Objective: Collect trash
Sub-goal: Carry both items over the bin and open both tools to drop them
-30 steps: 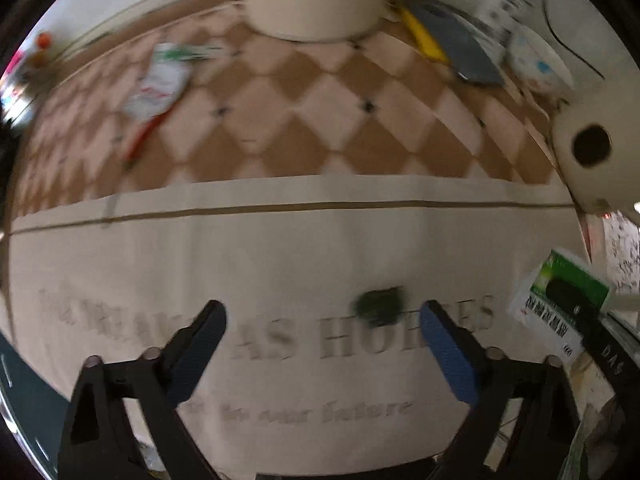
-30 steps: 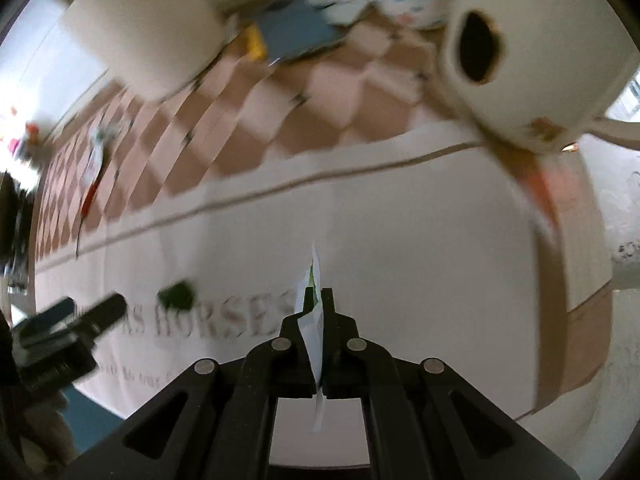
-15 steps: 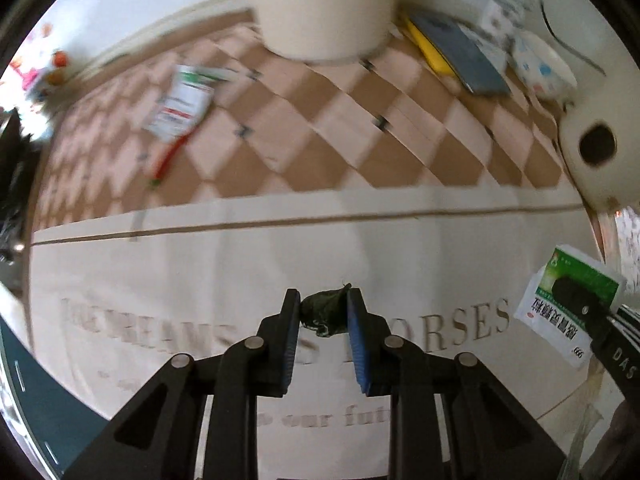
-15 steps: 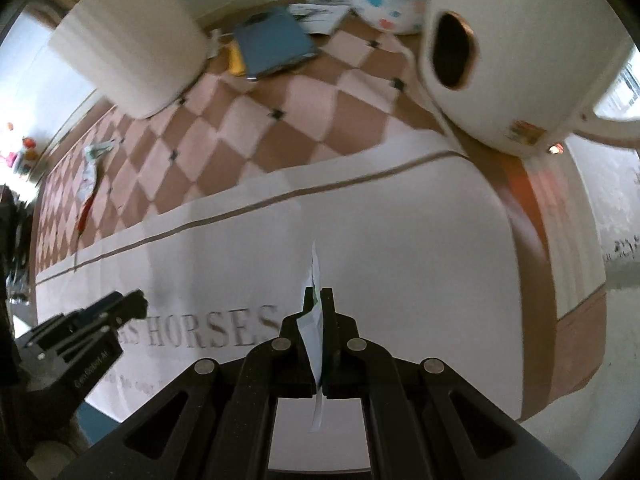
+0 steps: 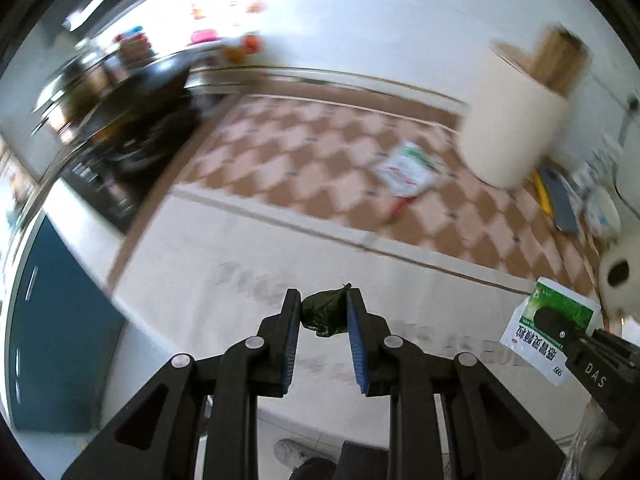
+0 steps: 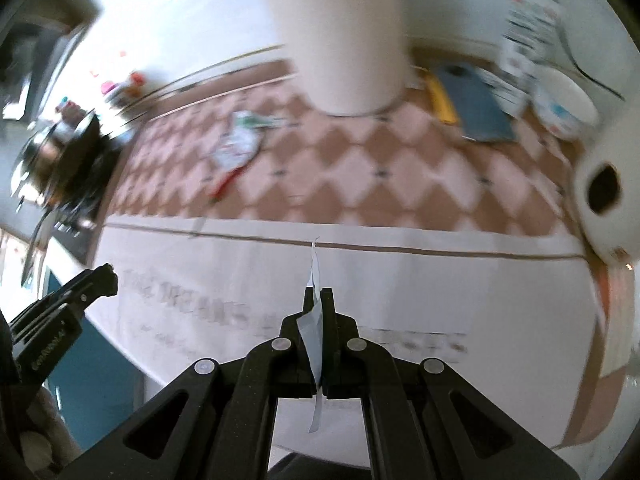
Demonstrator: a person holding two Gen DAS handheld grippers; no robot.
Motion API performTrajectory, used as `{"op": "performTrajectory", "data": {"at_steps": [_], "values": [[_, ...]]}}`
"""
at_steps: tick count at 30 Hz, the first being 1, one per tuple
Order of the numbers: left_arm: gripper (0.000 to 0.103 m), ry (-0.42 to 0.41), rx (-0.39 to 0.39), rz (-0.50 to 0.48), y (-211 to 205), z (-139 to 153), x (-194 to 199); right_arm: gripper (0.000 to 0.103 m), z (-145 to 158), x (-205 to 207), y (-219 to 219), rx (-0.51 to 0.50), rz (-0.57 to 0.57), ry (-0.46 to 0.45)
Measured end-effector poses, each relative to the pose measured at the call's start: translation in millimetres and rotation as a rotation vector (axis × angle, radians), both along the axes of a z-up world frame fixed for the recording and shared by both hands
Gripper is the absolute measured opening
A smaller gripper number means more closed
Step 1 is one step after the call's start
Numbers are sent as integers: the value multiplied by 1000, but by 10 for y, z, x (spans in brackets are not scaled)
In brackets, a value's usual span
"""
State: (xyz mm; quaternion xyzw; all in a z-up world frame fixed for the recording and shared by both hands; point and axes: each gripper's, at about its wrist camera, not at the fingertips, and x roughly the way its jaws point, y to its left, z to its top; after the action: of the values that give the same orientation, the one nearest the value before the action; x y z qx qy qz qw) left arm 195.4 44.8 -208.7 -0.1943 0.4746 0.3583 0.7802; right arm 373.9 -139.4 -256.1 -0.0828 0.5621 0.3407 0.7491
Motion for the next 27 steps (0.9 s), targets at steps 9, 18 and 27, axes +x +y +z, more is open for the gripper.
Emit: {"op": "performTrajectory", "data": {"at_steps": [9,18,27], "values": [[20,-42,-13,323,578,-4,-1738,0,28,-1256,1052,13,284,11],[20,-41,-263,728,1023,-1322,-3997,0,-791,-3231,2040,-97,676,81],[20,-111,-651,1009,1237,-3904,-5639,0,-2961,-5205,2978,-216,923,191]]}}
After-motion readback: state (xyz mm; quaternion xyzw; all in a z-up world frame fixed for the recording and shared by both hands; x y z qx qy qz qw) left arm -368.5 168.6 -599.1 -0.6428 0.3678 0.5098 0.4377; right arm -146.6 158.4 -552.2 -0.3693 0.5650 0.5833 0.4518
